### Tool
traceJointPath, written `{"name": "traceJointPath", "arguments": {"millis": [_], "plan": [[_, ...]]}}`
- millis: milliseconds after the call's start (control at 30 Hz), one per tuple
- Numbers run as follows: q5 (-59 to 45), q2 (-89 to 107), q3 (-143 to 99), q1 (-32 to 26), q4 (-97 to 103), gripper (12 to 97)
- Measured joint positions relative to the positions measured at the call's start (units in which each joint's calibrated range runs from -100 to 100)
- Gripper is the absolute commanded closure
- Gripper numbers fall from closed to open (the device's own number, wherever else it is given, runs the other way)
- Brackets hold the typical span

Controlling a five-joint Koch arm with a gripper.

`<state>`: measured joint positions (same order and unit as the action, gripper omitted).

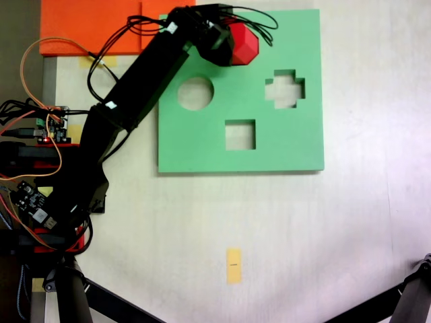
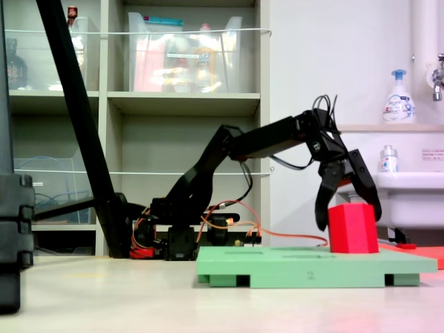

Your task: Put the octagonal pillar block into the corresponding hole

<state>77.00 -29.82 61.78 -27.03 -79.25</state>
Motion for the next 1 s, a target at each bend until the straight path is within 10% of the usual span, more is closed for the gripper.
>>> {"name": "traceJointPath", "arguments": {"millis": [267, 800, 1000], "plan": [[0.0, -3.3, 0.1, 0.4, 7.9, 13.1], [-9.8, 33.2, 0.2, 3.7, -6.3, 13.5], [-36.2, 54.4, 0.3, 14.3, -15.0, 39.9]]}}
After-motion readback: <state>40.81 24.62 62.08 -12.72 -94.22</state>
